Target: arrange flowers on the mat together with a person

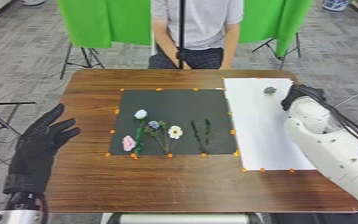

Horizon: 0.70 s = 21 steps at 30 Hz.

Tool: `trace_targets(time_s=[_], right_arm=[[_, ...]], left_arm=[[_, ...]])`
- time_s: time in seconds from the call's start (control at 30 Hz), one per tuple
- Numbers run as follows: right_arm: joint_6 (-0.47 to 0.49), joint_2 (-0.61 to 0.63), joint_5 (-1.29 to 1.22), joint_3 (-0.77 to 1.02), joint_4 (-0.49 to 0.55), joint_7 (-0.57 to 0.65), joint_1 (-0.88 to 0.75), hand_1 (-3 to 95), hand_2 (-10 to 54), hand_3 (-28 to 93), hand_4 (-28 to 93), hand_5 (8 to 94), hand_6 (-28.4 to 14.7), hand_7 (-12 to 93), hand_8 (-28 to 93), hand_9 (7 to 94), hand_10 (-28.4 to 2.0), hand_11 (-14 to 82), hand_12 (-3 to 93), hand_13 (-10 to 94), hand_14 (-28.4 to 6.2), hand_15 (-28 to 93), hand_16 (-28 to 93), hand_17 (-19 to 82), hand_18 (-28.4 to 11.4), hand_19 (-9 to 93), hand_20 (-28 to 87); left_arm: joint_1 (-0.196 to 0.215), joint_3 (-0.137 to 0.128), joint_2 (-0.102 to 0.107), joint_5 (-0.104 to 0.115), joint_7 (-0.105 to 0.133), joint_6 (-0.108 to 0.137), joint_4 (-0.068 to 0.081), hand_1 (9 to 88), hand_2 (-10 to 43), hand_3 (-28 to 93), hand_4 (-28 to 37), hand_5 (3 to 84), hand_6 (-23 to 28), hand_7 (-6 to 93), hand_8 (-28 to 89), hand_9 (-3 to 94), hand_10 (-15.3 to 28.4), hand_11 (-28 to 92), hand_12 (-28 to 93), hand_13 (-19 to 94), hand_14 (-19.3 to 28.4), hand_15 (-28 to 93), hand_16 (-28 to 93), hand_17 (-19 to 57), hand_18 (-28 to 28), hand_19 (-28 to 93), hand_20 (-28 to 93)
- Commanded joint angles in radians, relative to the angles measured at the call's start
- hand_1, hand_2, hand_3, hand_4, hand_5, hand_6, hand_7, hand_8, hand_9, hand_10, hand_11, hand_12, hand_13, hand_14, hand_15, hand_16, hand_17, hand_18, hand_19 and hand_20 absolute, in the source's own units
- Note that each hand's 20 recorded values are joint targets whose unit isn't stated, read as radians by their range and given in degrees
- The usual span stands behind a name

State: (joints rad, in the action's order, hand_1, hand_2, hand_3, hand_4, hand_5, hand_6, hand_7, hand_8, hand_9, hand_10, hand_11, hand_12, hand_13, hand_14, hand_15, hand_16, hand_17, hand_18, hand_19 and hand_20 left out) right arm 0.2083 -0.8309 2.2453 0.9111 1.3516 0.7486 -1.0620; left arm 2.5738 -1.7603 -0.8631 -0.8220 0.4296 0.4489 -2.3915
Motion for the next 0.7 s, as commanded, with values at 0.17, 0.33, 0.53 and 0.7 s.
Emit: trace_targets(time_s=[0.17,0.33,0.53,0.7], right_arm=[[-0.216,0.02,0.07,-0.078,-0.013,-0.009,-0.038,58.7,-9.5,59,-28,83.5,6.5,18,-2,91.1,-4.1,16.2,31.1,77,-3.3,48,26,25,-15.2,72,12],[-0.307,0.031,0.094,-0.077,0.007,-0.004,-0.044,61.6,-9.5,56,-28,84.5,5.6,17,-1,92.1,-3.4,15.6,34.1,77,-2.1,49,27,25,-14.2,73,12],[-0.45,0.051,0.122,-0.062,0.116,-0.028,-0.052,61.9,-9.5,57,-28,85.4,4.8,17,-1,93.1,-3.6,14.9,35.7,78,-2.2,49,28,26,-14.3,74,12],[-0.483,0.047,0.113,-0.062,0.232,-0.07,-0.052,61.3,-9.5,59,-28,85.7,4.5,17,0,93.2,-3.7,14.5,36.2,78,-2.3,49,28,26,-14.5,75,12]], left_arm=[[0.008,0.013,-0.007,0.01,0.01,-0.003,0.004,19.5,3.9,80,-28.3,31.1,4.8,16.3,-12,33.2,17.9,24,10,23,25.3,49,-9,-9.5,22.1,48,13],[0.002,0.012,-0.003,0.008,0.003,-0.001,0.002,19.6,3.9,80,-28.3,31.2,4.8,16.3,-12,33.3,17.9,24,10,23,25.3,49,-9,-9.5,22.1,48,13],[0.013,0.004,-0.002,0.012,0.004,0.007,-0.003,19.6,4.0,80,-28.3,31.2,4.8,16.3,-12,33.3,17.9,25,10,23,25.4,50,-9,-9.5,22.1,48,13],[0.015,-0.001,-0.002,0.011,-0.003,0.007,-0.005,19.5,4.0,80,-28.3,31.3,4.9,16.3,-12,33.3,17.9,25,10,23,25.4,50,-9,-9.5,22.1,48,13]])
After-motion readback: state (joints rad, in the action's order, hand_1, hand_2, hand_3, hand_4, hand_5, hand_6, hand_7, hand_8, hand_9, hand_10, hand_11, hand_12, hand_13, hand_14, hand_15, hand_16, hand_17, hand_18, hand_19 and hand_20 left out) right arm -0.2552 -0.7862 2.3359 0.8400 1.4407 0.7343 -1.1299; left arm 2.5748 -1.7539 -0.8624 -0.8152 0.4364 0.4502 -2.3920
